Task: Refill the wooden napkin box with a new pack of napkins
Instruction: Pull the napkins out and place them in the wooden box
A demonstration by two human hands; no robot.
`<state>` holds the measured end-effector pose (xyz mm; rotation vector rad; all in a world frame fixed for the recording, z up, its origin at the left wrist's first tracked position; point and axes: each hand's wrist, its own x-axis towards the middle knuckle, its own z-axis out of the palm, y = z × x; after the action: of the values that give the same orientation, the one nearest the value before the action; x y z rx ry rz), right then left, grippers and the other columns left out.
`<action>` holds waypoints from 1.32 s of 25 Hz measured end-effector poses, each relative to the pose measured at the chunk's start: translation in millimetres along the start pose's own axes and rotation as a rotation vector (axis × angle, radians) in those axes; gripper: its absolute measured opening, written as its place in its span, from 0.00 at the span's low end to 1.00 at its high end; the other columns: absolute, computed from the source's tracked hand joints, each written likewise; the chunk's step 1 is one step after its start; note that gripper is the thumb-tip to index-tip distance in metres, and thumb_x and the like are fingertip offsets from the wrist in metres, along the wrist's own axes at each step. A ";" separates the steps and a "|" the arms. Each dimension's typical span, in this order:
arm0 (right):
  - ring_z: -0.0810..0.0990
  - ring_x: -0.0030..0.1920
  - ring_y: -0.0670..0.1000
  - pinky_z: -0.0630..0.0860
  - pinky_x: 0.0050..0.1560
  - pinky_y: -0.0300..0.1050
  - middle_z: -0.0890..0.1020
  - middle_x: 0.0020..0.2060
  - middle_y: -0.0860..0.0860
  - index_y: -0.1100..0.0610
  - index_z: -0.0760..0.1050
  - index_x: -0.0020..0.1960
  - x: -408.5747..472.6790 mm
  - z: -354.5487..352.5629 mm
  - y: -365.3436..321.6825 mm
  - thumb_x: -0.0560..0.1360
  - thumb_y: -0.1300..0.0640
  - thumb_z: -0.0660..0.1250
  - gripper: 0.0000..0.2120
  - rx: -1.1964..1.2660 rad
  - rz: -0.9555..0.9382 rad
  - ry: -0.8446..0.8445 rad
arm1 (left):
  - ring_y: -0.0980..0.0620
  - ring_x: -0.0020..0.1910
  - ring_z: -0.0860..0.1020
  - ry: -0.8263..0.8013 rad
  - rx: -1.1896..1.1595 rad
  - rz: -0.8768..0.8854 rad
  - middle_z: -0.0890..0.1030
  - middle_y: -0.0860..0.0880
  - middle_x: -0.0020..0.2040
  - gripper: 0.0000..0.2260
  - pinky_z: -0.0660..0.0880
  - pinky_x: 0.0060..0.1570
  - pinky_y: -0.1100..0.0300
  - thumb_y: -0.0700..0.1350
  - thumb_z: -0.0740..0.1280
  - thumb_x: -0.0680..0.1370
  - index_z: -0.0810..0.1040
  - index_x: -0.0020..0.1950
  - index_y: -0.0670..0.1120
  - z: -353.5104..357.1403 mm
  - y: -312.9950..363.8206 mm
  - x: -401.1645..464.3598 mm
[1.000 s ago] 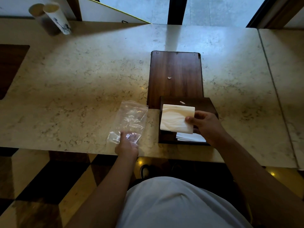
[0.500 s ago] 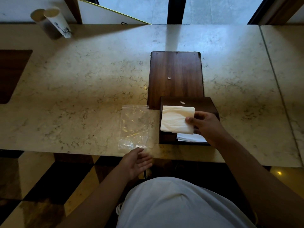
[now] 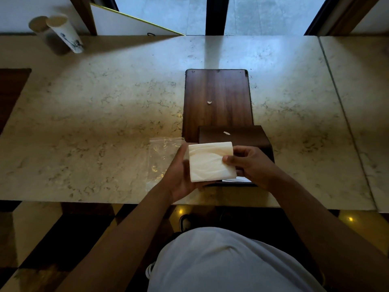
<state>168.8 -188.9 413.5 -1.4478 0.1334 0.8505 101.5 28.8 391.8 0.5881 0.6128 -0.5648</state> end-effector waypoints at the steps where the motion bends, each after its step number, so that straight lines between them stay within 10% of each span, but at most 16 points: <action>1: 0.86 0.53 0.56 0.83 0.52 0.55 0.87 0.53 0.55 0.59 0.80 0.59 0.2 -2.7 2.3 0.71 0.58 0.75 0.17 -0.017 0.005 0.031 | 0.35 0.64 0.79 0.038 0.044 0.053 0.80 0.36 0.66 0.33 0.76 0.62 0.37 0.65 0.69 0.73 0.76 0.69 0.42 3.2 -1.6 2.8; 8: 0.87 0.50 0.54 0.84 0.50 0.53 0.87 0.51 0.52 0.53 0.83 0.52 -2.3 -30.3 23.5 0.74 0.57 0.74 0.07 -0.061 0.130 0.185 | 0.44 0.49 0.87 0.268 0.523 0.195 0.87 0.41 0.52 0.04 0.84 0.45 0.51 0.39 0.72 0.77 0.83 0.51 0.43 17.5 -11.4 22.8; 15: 0.84 0.48 0.53 0.84 0.42 0.49 0.84 0.48 0.53 0.56 0.79 0.50 6.3 -45.6 32.7 0.73 0.57 0.74 0.07 -0.303 0.096 0.471 | 0.52 0.47 0.82 0.503 1.040 0.277 0.82 0.53 0.47 0.10 0.83 0.50 0.50 0.45 0.74 0.76 0.83 0.56 0.46 35.2 -20.0 67.5; 20: 0.83 0.41 0.51 0.84 0.43 0.53 0.84 0.41 0.50 0.53 0.81 0.46 17.8 -46.7 41.4 0.72 0.55 0.75 0.05 -0.626 0.079 0.616 | 0.48 0.41 0.82 0.594 1.385 0.327 0.81 0.49 0.38 0.07 0.74 0.36 0.60 0.47 0.73 0.75 0.83 0.45 0.43 39.5 -32.2 91.0; 33: 0.81 0.47 0.59 0.76 0.43 0.48 0.83 0.46 0.58 0.60 0.76 0.53 28.6 -59.3 46.7 0.76 0.56 0.69 0.09 -0.966 0.015 0.589 | 0.47 0.44 0.81 0.674 1.408 0.196 0.82 0.47 0.44 0.12 0.78 0.45 0.54 0.50 0.75 0.74 0.80 0.49 0.44 37.8 -47.0 117.1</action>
<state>186.1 -235.0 349.5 -2.5899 0.1850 0.4651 165.0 -64.4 323.7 2.2019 0.7067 -0.5497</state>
